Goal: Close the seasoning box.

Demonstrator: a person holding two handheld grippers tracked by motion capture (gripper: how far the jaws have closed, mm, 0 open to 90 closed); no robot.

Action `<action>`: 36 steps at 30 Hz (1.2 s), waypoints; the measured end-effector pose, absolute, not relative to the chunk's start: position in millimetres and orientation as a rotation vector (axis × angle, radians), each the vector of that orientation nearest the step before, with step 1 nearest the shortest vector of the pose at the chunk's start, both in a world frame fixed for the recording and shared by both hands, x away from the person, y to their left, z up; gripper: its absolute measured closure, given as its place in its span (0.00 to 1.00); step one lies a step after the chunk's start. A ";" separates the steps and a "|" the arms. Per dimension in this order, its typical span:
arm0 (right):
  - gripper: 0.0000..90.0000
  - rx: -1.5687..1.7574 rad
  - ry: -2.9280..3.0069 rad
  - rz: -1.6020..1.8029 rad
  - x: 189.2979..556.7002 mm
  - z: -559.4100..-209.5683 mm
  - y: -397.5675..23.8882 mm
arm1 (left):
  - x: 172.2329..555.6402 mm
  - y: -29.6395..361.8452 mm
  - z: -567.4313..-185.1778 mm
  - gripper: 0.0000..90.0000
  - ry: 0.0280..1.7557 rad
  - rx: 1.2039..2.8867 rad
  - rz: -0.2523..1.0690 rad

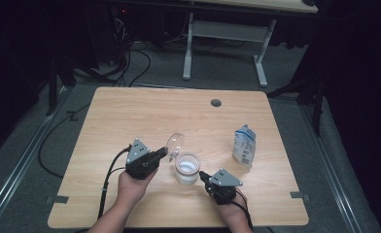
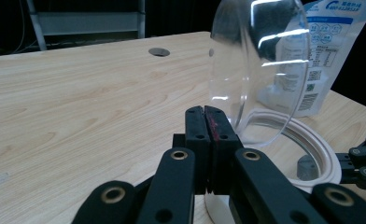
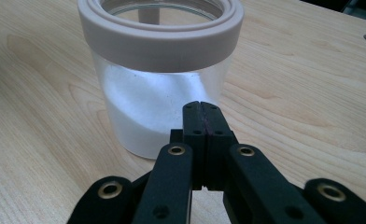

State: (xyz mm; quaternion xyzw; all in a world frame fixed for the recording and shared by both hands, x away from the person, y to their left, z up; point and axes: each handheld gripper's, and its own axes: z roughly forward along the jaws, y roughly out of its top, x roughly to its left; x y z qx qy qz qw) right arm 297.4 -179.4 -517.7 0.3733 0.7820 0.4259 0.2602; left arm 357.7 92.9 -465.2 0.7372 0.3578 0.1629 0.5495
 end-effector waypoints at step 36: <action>1.00 1.053 2.071 1.138 304.5 -511.1 -187.7 | 339.6 174.2 -519.4 0.85 1.054 1.806 0.483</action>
